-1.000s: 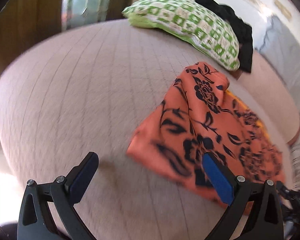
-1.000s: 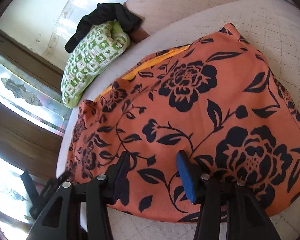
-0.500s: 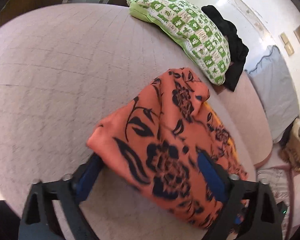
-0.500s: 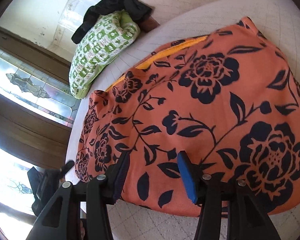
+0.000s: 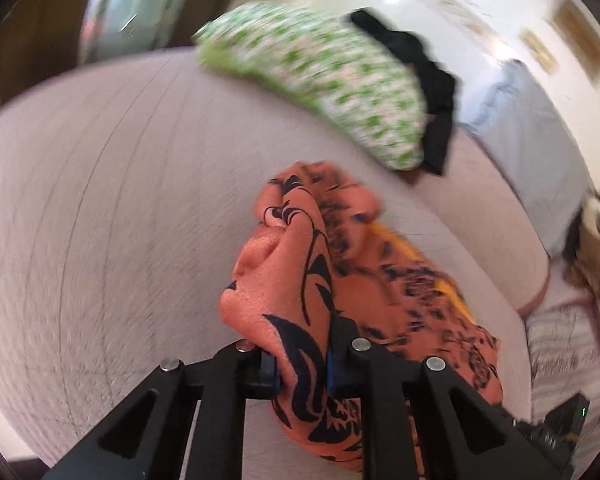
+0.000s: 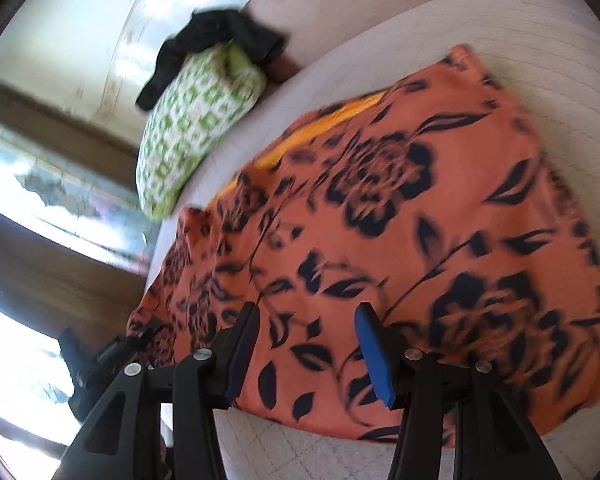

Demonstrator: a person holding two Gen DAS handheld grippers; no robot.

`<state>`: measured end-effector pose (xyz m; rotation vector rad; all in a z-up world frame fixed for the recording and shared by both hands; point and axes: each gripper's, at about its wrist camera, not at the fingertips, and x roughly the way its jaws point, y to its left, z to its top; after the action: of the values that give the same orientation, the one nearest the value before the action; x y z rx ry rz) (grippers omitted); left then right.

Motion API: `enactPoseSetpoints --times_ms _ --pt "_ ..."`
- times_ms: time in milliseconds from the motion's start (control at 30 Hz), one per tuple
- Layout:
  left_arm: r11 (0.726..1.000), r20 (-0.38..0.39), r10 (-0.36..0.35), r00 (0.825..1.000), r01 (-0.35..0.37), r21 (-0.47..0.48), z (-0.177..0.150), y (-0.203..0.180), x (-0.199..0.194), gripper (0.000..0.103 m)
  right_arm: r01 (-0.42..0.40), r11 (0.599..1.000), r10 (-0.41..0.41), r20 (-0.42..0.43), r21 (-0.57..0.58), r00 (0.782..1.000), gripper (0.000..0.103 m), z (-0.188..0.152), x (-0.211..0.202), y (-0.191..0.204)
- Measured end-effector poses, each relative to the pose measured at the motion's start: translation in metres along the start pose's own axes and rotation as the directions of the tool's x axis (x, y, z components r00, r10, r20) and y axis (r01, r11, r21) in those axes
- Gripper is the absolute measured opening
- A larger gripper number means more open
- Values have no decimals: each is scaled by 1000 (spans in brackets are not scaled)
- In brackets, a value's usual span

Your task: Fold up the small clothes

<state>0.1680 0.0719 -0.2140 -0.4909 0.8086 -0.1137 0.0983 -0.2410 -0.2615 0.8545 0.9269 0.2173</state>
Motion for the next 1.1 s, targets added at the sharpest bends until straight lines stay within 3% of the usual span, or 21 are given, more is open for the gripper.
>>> enactPoseSetpoints --times_ms 100,200,300,400,467,500,533,600,667,767,833,933,1000,1100 --pt "988 34 -40 999 35 148 4 -50 -16 15 -39 998 37 46 55 998 54 8 -17 -12" --pt "949 31 -93 995 79 306 -7 -108 -27 15 -66 994 58 90 89 994 54 14 -33 -19" --pt "886 -9 -144 990 133 445 -34 -171 -26 15 -129 982 111 133 136 985 54 21 -48 -29" --pt "809 -114 -162 980 198 554 -77 -223 -11 17 -200 965 171 168 170 971 54 28 -62 -39" --pt "748 -184 -138 973 224 625 -102 -244 -1 30 -219 957 183 188 193 965 56 32 -69 -47" --pt "737 -199 -141 970 237 633 -107 -245 -1 34 -230 949 190 192 216 963 60 34 -72 -53" --pt "731 -217 -168 962 269 627 -110 -241 -4 41 -248 938 203 195 243 960 71 36 -72 -58" --pt "729 -214 -222 951 308 611 -105 -226 -15 56 -314 897 264 194 310 945 76 39 -70 -71" --pt "738 -158 -245 957 289 609 -92 -205 -29 69 -342 875 298 174 343 939 76 41 -64 -75" --pt "786 -116 -207 972 235 572 -66 -168 -33 70 -311 882 286 122 355 950 76 44 -52 -73" --pt "820 -112 -130 985 171 546 -53 -147 -21 70 -272 895 259 85 354 962 76 44 -42 -69" --pt "847 -144 -30 989 101 522 -53 -128 -2 70 -196 915 183 71 351 981 76 43 -34 -66" --pt "858 -178 10 984 83 507 -61 -118 12 70 -194 915 181 70 353 981 76 45 -31 -66" --pt "840 -209 37 977 83 536 -79 -117 17 70 -200 915 190 61 350 980 76 47 -21 -62"
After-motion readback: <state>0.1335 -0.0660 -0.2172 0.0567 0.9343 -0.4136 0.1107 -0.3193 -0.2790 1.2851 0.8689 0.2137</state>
